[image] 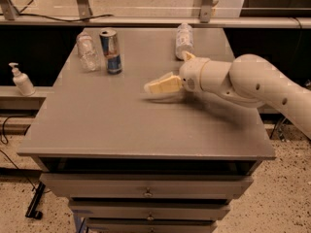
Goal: Move redbull can near water bottle
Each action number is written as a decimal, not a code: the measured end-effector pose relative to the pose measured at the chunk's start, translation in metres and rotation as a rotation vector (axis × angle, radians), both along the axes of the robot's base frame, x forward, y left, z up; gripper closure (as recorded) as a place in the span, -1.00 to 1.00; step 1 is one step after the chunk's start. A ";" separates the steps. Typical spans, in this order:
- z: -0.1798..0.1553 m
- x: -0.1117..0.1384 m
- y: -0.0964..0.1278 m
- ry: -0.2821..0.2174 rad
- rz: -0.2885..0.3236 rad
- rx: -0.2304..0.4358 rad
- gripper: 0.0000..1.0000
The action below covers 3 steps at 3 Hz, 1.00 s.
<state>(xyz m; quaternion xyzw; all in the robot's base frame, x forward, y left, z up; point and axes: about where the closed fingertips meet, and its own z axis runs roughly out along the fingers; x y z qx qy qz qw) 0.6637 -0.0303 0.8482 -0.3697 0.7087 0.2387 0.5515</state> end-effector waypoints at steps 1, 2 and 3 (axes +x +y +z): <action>0.028 -0.040 -0.050 -0.024 -0.121 0.032 -1.00; 0.091 -0.081 -0.075 -0.089 -0.179 0.074 -1.00; 0.161 -0.119 -0.135 -0.151 -0.263 0.082 -1.00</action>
Offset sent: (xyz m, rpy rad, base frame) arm -0.1616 -0.2306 0.1797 0.1247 -0.1866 -0.4485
